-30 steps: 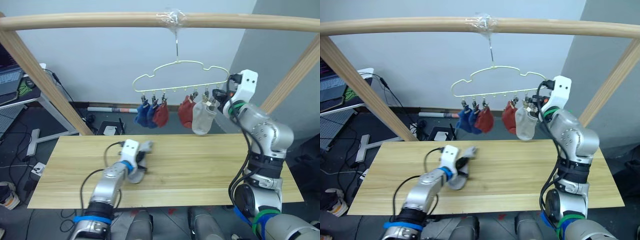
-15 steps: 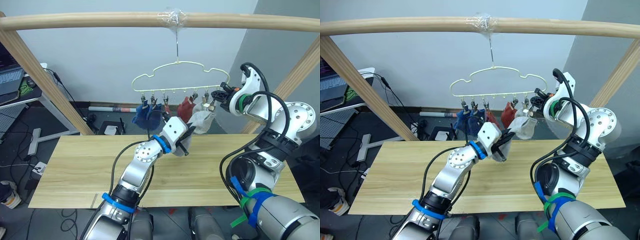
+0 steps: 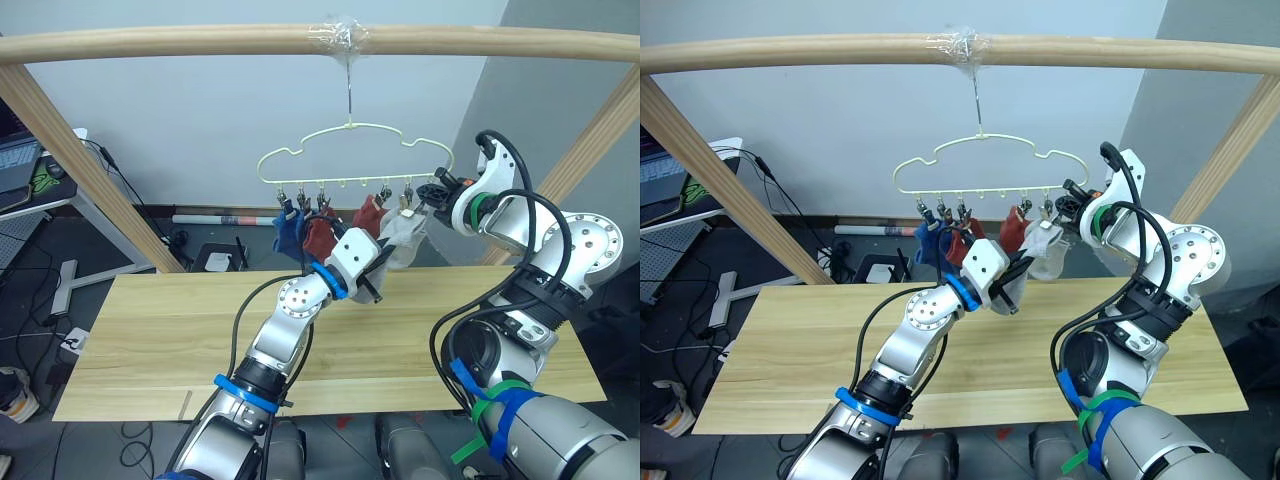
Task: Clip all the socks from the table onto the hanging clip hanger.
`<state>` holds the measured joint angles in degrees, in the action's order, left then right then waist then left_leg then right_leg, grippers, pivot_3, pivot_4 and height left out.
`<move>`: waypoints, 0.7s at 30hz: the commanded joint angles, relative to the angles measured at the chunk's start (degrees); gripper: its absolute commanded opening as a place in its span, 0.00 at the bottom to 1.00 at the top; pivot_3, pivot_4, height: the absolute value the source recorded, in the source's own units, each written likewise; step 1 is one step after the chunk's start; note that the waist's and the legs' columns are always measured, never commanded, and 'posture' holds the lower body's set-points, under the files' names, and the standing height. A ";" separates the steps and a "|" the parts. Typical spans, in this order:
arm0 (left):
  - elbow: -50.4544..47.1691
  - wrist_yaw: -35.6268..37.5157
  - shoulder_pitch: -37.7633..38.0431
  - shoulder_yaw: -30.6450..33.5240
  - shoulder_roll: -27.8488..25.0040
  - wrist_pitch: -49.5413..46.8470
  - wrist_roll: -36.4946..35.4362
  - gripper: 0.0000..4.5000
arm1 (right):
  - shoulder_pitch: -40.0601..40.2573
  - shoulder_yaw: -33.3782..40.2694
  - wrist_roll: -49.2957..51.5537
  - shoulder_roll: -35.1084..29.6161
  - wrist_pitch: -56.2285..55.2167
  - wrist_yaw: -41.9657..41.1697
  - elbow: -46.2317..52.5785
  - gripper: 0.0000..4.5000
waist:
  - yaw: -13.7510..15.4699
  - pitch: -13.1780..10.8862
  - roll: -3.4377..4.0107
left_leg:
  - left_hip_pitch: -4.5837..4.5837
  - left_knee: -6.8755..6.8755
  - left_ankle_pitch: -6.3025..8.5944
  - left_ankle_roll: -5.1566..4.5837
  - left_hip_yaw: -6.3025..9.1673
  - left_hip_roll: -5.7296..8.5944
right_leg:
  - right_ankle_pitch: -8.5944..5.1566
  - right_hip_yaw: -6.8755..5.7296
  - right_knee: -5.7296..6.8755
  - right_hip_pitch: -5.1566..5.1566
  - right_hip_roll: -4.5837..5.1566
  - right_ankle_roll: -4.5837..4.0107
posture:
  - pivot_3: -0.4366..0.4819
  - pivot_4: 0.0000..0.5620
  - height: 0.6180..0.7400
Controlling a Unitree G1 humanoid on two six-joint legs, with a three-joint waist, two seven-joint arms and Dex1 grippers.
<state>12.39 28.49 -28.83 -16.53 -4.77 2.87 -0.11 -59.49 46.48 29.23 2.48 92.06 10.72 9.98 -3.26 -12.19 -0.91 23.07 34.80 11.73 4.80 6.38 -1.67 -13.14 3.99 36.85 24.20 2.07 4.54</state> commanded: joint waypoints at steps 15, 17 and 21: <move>-1.48 0.42 -1.50 0.40 1.40 0.99 -0.15 0.00 | -1.31 6.88 7.04 0.23 0.44 6.08 3.35 0.95 | -1.53 -0.03 0.05 | 0.06 -0.03 0.00 0.00 0.00 0.00 | 0.01 0.01 0.01 0.08 -0.01 0.02 | 0.37 0.30 1.00; -1.60 0.32 -1.75 0.81 2.93 -0.71 -1.56 0.00 | -0.05 7.43 8.60 -1.18 0.44 4.84 4.26 0.99 | -1.58 -0.02 0.05 | 0.07 -0.04 0.00 0.00 0.00 0.00 | 0.01 0.00 0.01 0.09 -0.01 0.01 | 0.37 0.29 1.00; -2.90 0.51 -1.62 2.45 6.14 -6.53 -5.85 0.00 | 4.57 5.61 11.57 -4.79 0.44 1.18 7.83 0.99 | -1.74 -0.02 0.04 | 0.10 -0.04 0.01 -0.01 0.00 0.00 | 0.01 0.00 -0.02 0.09 -0.01 0.02 | 0.35 0.28 1.00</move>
<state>12.43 28.82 -29.89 -15.35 0.07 -1.14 -3.13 -55.92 52.72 39.20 -0.38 92.06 13.61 14.04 -5.01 -12.21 -0.87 23.17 34.76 11.74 4.78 6.36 -1.67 -13.13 4.00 36.83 24.29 2.07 4.58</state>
